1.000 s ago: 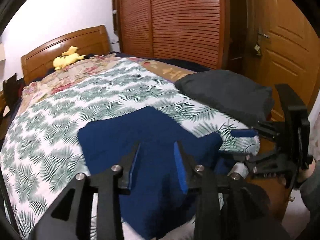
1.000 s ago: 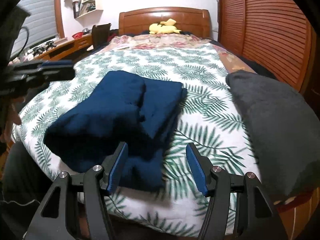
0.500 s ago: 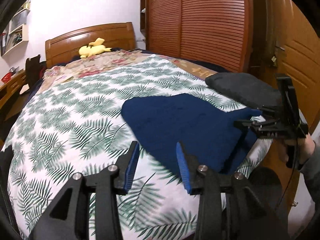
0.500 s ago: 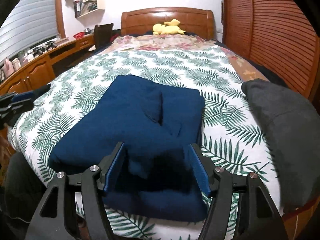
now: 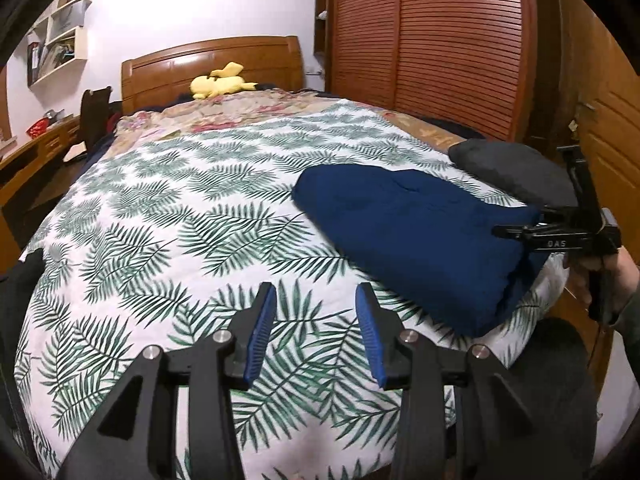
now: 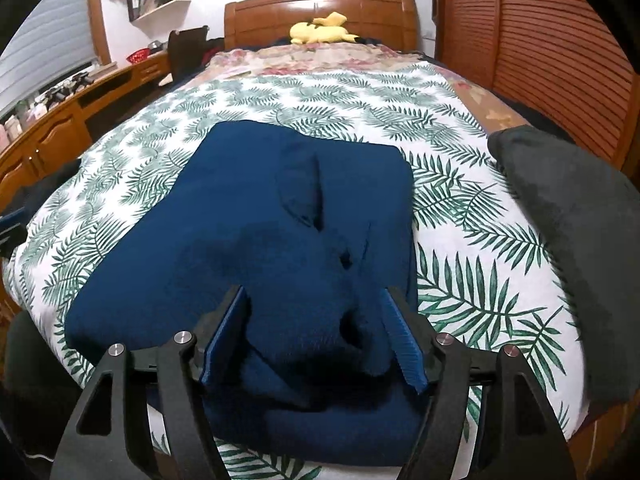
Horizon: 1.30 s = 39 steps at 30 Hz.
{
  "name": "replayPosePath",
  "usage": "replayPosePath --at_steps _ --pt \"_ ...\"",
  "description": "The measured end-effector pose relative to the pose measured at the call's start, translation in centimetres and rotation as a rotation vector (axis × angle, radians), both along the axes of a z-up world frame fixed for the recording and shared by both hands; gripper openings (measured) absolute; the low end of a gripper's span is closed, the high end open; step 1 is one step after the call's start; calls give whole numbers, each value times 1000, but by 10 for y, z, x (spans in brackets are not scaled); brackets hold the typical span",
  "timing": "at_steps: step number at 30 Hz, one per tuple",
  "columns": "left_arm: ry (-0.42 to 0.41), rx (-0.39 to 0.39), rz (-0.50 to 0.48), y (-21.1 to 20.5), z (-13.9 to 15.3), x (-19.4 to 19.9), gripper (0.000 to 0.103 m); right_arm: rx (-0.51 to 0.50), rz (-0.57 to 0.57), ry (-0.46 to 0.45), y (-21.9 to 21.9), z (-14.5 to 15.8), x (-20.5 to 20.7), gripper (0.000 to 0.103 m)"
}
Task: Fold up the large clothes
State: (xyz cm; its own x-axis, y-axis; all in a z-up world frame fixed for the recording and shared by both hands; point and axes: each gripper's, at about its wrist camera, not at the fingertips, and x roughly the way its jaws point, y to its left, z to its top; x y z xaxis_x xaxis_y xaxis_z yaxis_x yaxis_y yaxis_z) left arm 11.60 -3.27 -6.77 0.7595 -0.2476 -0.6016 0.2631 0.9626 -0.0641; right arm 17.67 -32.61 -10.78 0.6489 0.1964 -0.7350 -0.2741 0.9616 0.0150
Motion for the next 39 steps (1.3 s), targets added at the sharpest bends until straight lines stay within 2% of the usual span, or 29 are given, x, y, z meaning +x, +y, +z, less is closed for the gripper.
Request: replayPosePath --at_steps 4,8,13,14,15,16,17,18,21,24,26,28,32,35,37,39 --pt "37 10 26 2 -7 3 39 -10 -1 -1 1 -1 0 71" --pt "50 -14 36 7 -13 5 39 -13 -13 -10 0 0 -1 71" --pt "65 -41 32 9 -19 7 39 28 -9 21 -4 -4 2 70" --pt "66 -49 28 9 -19 8 39 39 7 27 -3 -4 1 64" --pt "65 -54 24 8 -20 8 39 64 53 42 0 -4 1 38" --pt "64 -57 20 7 -20 9 39 53 65 31 3 -2 -2 21" --pt "63 -58 16 6 -20 10 39 42 76 5 5 1 -5 19" --pt "61 -60 9 3 -19 12 40 51 91 -17 5 6 -8 11" --pt "52 -67 -16 -6 -16 20 40 96 98 -116 -1 32 -21 8" --pt "48 -59 -51 -20 -12 31 41 91 85 -214 -5 58 -39 7" --pt "38 -47 -71 -31 -8 40 41 85 71 -239 -10 67 -46 7" --pt "32 -41 -93 -41 -4 48 41 63 55 -205 -14 62 -45 7" --pt "32 -35 -138 -62 1 65 42 -11 29 -67 -18 25 -30 11" --pt "41 -30 -168 -78 1 81 42 2 9 -55 -24 19 -30 22" --pt "55 -23 -184 -86 -1 93 43 2 -14 -57 -28 19 -31 40" --pt "75 -17 -195 -92 -6 105 43 -2 -42 -63 -31 21 -33 50"
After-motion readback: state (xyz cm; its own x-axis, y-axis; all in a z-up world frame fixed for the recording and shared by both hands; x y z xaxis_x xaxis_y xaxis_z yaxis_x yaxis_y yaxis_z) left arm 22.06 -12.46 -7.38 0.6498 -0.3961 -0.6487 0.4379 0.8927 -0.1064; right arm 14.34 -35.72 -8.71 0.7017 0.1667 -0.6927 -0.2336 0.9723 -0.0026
